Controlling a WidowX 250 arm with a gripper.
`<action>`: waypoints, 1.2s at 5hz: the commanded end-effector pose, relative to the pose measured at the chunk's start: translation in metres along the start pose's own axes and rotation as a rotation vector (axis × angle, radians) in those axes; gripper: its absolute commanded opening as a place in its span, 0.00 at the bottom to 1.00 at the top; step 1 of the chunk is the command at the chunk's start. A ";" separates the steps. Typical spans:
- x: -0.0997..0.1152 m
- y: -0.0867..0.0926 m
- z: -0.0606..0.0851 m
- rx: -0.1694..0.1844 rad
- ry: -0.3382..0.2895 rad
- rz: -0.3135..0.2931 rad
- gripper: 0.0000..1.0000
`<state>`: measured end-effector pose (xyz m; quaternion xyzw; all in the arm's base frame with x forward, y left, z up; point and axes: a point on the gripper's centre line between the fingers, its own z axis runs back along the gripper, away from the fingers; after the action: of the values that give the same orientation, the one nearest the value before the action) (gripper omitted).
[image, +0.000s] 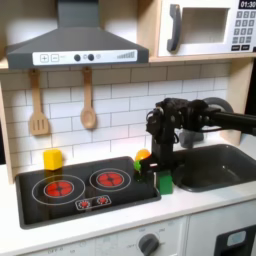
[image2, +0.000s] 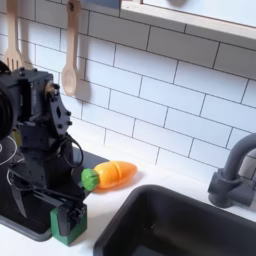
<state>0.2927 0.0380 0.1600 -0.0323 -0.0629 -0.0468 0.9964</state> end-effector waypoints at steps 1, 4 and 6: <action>0.000 0.000 0.000 0.000 -0.001 0.000 1.00; 0.009 0.001 -0.010 0.030 -0.029 -0.012 1.00; 0.008 0.000 -0.023 0.048 -0.016 0.002 1.00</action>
<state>0.3023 0.0331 0.1378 -0.0091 -0.0712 -0.0502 0.9962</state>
